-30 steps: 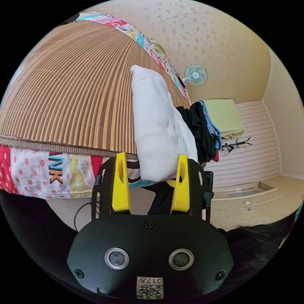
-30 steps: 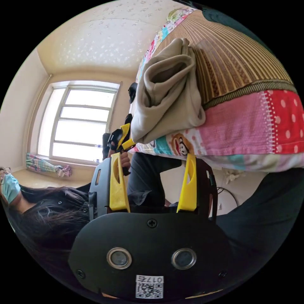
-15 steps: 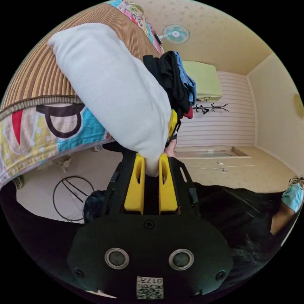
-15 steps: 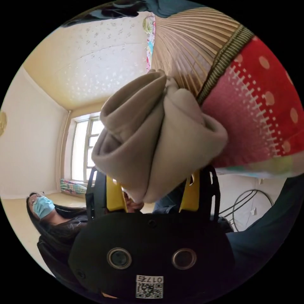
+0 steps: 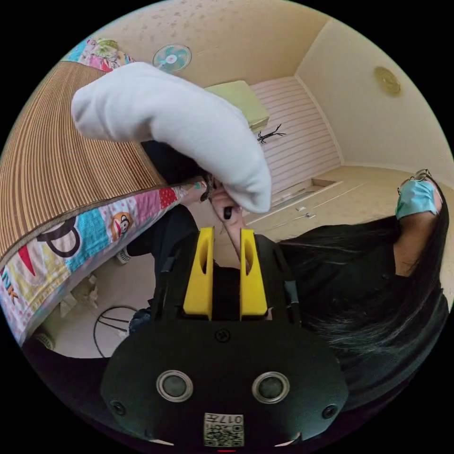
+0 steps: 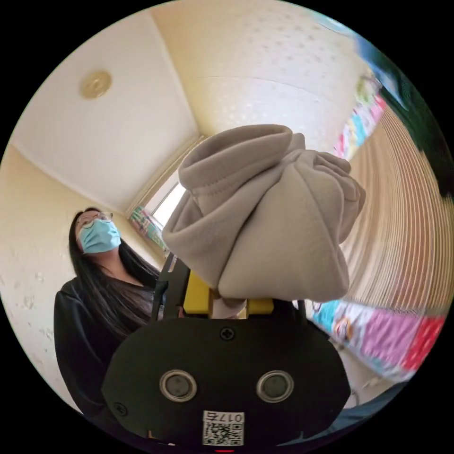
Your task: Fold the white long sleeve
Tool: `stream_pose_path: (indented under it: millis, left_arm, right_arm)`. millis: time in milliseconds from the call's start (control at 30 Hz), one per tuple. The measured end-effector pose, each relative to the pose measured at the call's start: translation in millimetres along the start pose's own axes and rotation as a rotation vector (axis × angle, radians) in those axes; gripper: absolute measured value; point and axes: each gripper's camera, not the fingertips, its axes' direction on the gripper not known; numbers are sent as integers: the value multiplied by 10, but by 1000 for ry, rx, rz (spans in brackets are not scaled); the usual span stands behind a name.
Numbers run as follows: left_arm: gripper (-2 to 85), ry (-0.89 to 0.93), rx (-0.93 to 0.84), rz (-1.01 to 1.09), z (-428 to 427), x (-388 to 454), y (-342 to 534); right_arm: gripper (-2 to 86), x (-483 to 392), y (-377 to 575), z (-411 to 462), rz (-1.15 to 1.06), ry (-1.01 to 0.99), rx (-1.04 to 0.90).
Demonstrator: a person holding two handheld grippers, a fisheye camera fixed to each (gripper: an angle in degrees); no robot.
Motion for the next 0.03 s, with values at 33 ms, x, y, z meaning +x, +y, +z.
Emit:
stream_pose_path:
  millis: [33]
  left_arm:
    - [88,-22,2,-4,-19,4,1]
  right_arm:
    - [68,-111,-129,-34,-39,6,16]
